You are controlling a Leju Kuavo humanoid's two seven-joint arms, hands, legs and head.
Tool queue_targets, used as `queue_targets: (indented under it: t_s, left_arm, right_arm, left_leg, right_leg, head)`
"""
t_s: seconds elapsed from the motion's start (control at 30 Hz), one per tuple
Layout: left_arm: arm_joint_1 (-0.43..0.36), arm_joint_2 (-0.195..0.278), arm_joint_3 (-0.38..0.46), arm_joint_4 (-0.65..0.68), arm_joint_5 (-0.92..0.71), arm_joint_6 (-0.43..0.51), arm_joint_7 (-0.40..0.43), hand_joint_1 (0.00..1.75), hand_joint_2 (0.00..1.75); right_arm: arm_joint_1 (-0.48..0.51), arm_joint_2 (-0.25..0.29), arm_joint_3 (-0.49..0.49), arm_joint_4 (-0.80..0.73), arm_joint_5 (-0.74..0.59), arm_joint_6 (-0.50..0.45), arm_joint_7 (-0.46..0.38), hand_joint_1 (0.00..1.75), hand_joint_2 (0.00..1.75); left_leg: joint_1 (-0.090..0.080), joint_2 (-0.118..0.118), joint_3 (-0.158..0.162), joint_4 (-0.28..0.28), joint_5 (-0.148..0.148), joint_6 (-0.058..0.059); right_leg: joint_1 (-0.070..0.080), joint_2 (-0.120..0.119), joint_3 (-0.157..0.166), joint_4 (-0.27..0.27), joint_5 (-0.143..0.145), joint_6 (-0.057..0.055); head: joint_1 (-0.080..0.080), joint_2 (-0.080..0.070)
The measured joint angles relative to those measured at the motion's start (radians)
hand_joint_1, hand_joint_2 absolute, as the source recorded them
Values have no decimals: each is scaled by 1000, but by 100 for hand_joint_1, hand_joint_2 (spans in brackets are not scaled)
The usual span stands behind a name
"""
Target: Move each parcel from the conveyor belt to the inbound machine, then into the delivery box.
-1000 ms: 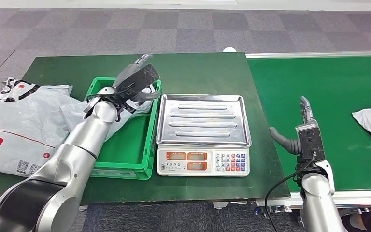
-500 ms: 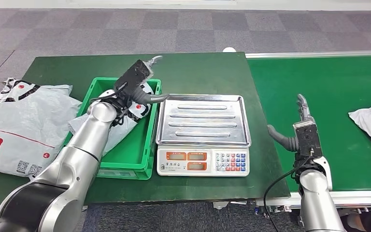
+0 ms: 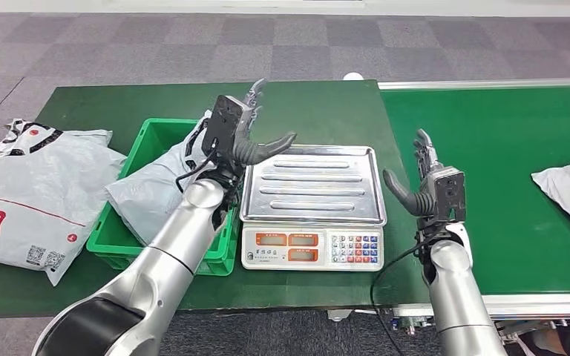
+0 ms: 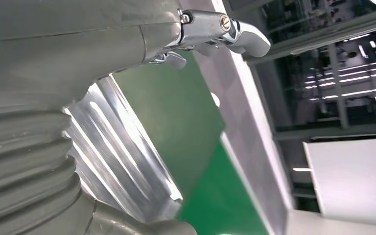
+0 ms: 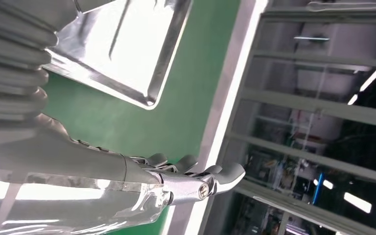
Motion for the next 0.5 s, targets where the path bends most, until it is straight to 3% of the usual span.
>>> queue_targets:
  t_s: [0.03,0.23,0.5]
  left_arm:
    - [1,-4,-21,0,15,13,-7,0,175]
    - [22,-7,-89,14,76,34,-65,0,175]
    - [28,-7,-99,16,79,32,-70,0,175]
  right_arm:
    - [-12,0,10,18,-12,0,-10,0,175]
    - [-38,0,68,90,-23,-43,-38,0,175]
    - [-37,-1,76,92,-19,-56,-38,0,175]
  left_leg:
    - [0,0,0,0,0,0]
    - [0,0,0,0,0,0]
    - [0,0,0,0,0,0]
  right_leg:
    - [0,0,0,0,0,0]
    - [0,1,0,0,0,0]
    - [0,1,0,0,0,0]
  head:
    - [0,0]
    - [0,0]
    - [0,0]
